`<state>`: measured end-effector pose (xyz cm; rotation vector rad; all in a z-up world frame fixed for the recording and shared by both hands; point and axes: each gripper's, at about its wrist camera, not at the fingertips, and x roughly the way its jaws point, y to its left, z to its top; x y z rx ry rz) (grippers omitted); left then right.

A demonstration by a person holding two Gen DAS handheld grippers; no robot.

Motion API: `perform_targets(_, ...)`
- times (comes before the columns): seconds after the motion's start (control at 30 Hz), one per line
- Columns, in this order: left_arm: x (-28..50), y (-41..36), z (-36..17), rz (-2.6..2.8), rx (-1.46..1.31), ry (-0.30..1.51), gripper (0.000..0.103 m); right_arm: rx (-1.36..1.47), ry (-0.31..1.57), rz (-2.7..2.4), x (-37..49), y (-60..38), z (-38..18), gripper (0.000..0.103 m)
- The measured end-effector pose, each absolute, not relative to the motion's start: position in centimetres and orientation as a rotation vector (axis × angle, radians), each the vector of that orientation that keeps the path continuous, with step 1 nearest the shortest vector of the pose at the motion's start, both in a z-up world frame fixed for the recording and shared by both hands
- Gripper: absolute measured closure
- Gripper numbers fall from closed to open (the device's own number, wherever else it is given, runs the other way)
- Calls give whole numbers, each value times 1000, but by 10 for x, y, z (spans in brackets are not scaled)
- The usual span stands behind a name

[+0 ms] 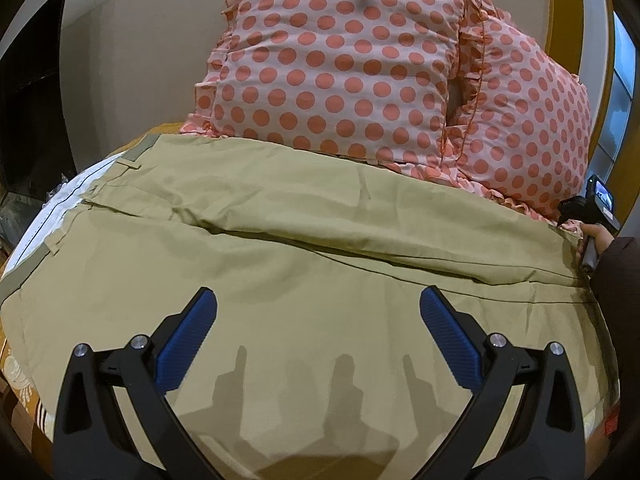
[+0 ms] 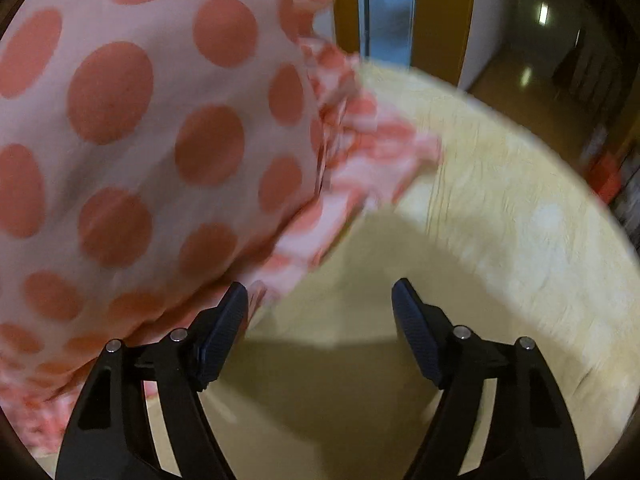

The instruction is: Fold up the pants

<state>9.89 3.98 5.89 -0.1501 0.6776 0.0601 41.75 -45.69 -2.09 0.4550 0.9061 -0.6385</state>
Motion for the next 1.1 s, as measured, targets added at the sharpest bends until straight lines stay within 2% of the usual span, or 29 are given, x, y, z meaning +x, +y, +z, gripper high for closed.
perform_targets(0.1,107,39,53,59,-147,698,2,426,865,-617,414,-457,-26,36)
perform_targets(0.17,109,39,51,57,-151,705,2,395,835,-569,402,-453,-25,78)
perform_targets(0.23,108,42,50,52,-169,705,2,444,809,-497,386,-461,-28,92)
perform_targets(0.3,106,44,50,48,-183,703,2,554,779,-422,364,-474,-32,97)
perform_targets(0.43,97,52,55,31,-218,686,2,684,635,-292,297,-479,-12,98)
perform_targets(0.57,84,62,64,23,-230,650,2,844,433,-121,177,-476,12,98)
perform_targets(0.67,80,73,75,20,-239,613,2,885,427,-122,113,-467,9,98)
perform_targets(0.8,84,87,90,5,-266,586,2,956,539,-116,105,-465,-28,97)
perform_targets(0.83,85,89,92,2,-270,584,2,1023,577,-107,107,-466,-37,92)
perform_targets(0.87,87,92,94,-6,-279,585,2,1065,603,-107,110,-472,-44,74)
perform_targets(0.93,88,99,94,-7,-299,588,2,1119,629,-107,110,-474,-54,45)
perform_targets(1.03,91,111,91,4,-337,591,2,1101,601,-108,115,-469,-50,42)
perform_targets(1.1,101,117,90,-23,-359,603,2,1097,605,-112,125,-470,-53,47)
